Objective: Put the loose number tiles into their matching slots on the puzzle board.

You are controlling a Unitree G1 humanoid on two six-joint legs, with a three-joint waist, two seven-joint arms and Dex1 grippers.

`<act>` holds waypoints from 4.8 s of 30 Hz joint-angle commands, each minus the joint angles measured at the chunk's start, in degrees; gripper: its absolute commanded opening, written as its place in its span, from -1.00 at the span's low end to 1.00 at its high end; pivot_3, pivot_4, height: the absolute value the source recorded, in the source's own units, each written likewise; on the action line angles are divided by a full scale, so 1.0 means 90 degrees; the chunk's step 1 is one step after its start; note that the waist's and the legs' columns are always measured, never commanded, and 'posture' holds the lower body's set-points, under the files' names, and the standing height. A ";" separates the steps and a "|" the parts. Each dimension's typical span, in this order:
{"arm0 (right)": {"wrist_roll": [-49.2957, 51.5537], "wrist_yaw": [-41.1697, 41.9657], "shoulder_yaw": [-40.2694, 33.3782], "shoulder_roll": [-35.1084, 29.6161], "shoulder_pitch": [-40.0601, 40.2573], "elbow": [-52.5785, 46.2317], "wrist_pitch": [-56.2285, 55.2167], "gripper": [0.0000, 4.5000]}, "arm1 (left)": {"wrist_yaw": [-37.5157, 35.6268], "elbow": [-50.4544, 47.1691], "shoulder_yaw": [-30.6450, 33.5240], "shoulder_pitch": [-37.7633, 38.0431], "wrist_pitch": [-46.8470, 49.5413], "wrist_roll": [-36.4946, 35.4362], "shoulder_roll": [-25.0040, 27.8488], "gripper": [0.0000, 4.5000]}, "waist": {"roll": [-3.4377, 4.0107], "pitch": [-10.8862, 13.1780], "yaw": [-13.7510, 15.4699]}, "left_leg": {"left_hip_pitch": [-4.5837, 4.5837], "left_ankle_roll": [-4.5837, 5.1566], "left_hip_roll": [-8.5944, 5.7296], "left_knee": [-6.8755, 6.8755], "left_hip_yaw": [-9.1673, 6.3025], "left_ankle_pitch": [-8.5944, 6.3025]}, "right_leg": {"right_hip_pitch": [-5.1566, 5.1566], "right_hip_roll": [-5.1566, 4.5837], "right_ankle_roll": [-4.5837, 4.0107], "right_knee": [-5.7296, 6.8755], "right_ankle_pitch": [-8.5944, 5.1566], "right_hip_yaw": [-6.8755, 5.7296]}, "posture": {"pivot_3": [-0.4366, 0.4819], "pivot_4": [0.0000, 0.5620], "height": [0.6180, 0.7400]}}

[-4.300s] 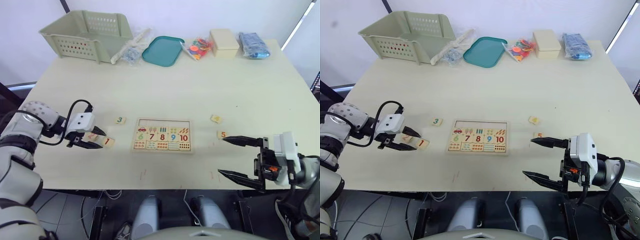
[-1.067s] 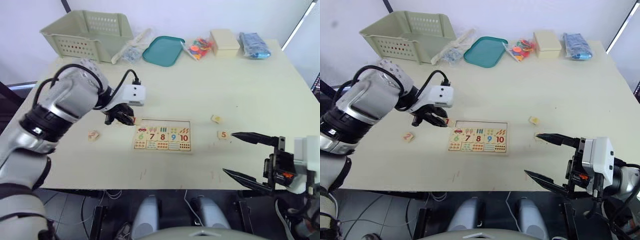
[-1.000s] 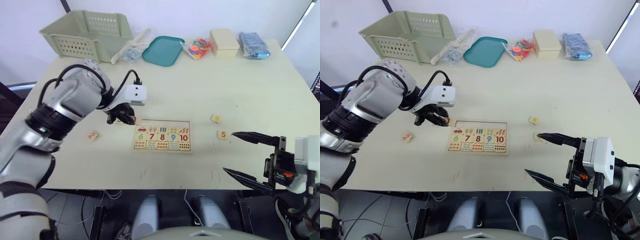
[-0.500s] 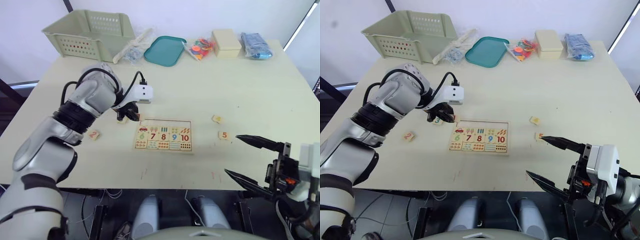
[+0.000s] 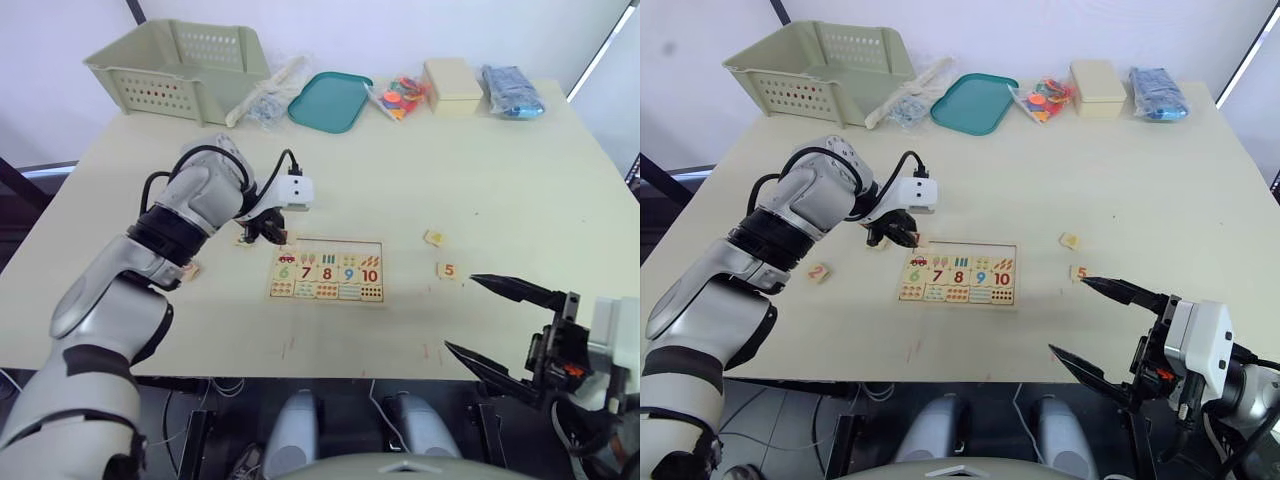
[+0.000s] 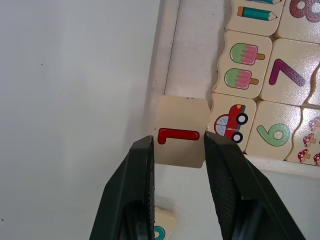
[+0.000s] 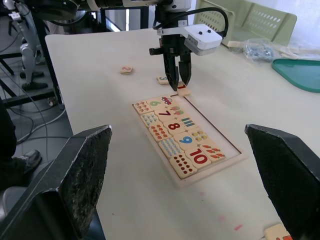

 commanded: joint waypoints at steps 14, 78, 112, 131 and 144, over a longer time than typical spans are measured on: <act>0.0058 -0.0145 -0.0088 -0.0005 0.0044 -0.0253 -0.0095 1.00 | -0.0005 0.0007 0.0193 0.0066 -0.0447 0.0240 -0.0099 -0.57 | 0.0000 0.0000 0.0000 | 0.0000 0.0000 0.0000 0.0000 0.0000 0.0000 | 0.0000 0.0000 0.0000 0.0000 0.0000 0.0000 | -0.05 -0.47 1.00; 0.0093 -0.0446 -0.0020 -0.0025 0.0279 -0.0499 -0.0080 1.00 | -0.0160 0.0176 0.0236 0.0229 -0.1054 0.0510 -0.0192 -0.57 | 0.0000 0.0000 -0.0001 | 0.0000 0.0000 0.0000 0.0000 0.0000 0.0000 | 0.0000 0.0000 0.0000 0.0001 0.0000 0.0000 | -0.05 -0.47 1.00; 0.0082 -0.0268 0.0134 -0.0099 -0.0180 -0.0124 -0.0070 1.00 | -0.0530 0.2220 0.2212 -0.0160 -0.2769 -0.1633 -0.0296 0.17 | 0.0000 0.0000 -0.0002 | 0.0000 0.0000 -0.0001 0.0003 -0.0001 0.0000 | 0.0001 -0.0001 -0.0001 0.0001 0.0001 -0.0003 | -0.05 -0.47 1.00; 0.0036 -0.0259 0.0200 -0.0092 -0.0240 -0.0054 -0.0076 1.00 | 0.0101 0.4134 0.2364 -0.0024 -0.4700 -0.1112 -0.0652 -0.99 | -0.0001 -0.0001 0.0000 | -0.0002 0.0000 -0.0001 0.0003 -0.0002 0.0000 | 0.0001 -0.0001 0.0000 0.0002 0.0001 -0.0004 | -0.05 -0.47 1.00; -0.0016 -0.0314 0.0233 -0.0041 -0.0174 -0.0090 -0.0092 1.00 | 0.0338 0.4396 0.2340 -0.0110 -0.4868 -0.0791 -0.0791 -0.99 | -0.0001 -0.0001 0.0000 | -0.0002 0.0000 -0.0002 0.0003 -0.0002 0.0000 | 0.0001 -0.0001 0.0000 0.0003 0.0001 -0.0004 | -0.05 -0.47 1.00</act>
